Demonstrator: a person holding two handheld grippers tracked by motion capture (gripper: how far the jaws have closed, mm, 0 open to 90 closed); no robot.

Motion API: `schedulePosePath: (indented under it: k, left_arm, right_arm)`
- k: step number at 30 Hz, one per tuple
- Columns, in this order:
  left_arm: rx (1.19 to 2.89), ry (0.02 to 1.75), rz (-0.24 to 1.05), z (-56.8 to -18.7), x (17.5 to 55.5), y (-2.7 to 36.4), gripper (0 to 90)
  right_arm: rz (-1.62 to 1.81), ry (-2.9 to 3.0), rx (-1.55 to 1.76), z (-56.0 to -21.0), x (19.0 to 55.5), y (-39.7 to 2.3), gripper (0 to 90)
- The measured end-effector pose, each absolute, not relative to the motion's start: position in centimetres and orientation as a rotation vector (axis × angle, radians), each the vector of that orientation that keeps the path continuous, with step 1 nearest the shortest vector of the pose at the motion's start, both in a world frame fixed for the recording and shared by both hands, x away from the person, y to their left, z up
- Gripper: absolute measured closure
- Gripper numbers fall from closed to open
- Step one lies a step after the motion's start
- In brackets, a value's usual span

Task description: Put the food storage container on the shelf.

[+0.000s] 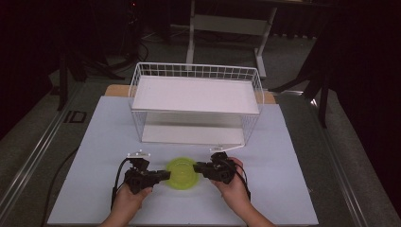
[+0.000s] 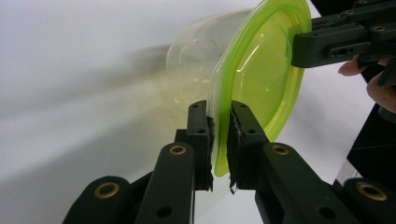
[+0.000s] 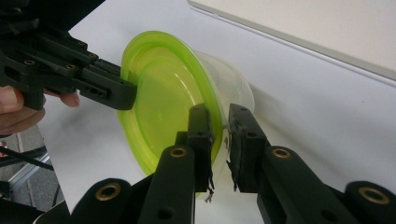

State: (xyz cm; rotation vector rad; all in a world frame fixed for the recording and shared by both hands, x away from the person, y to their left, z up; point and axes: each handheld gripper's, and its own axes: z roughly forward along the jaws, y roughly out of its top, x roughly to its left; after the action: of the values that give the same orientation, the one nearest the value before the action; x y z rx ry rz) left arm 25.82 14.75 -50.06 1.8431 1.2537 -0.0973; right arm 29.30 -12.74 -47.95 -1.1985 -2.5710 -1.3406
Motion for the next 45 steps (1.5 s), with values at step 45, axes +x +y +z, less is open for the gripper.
schedulePosePath:
  k: [45]
  left_arm:
    - [1.878, 1.089, 0.107, -48.7, 33.0, 10.3, 81.5]
  right_arm:
    - [-1.417, -2.594, -1.408, -46.6, 34.3, -16.3, 79.7]
